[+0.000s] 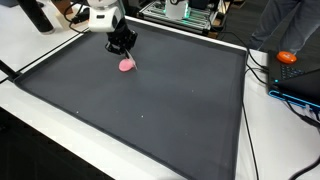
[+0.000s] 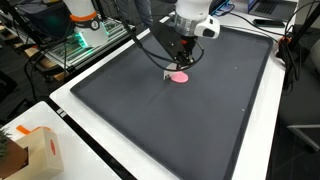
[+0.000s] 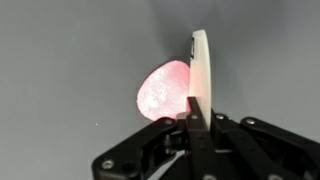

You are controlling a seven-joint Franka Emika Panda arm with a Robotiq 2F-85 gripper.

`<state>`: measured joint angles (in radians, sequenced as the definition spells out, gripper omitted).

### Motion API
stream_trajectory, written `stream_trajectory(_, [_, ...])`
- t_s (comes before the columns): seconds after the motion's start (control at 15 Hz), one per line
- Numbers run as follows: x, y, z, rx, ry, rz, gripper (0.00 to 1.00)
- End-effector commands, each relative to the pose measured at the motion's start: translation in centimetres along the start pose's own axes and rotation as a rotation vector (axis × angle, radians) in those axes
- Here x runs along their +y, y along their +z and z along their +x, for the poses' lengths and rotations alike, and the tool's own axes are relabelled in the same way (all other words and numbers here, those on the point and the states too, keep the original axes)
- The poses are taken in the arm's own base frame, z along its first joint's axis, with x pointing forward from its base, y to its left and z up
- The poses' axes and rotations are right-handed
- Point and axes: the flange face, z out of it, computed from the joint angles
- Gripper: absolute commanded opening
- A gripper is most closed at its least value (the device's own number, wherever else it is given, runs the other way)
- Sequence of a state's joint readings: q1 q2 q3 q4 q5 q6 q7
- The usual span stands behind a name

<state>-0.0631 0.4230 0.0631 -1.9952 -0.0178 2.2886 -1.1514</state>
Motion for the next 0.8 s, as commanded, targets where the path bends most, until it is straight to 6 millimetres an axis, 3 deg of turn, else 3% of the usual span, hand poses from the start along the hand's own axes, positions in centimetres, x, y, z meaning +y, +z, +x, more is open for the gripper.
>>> stream_trajectory(0.0, [-0.6, 1.6, 1.7, 0.007, -0.013, -0.016, 0.01])
stream_trajectory(0.27, [-0.6, 1.8, 2.3, -0.009, -0.011, -0.034, 0.01])
stream_trajectory(0.73, [0.7, 1.1, -2.0, -0.074, 0.115, -0.019, 0.01])
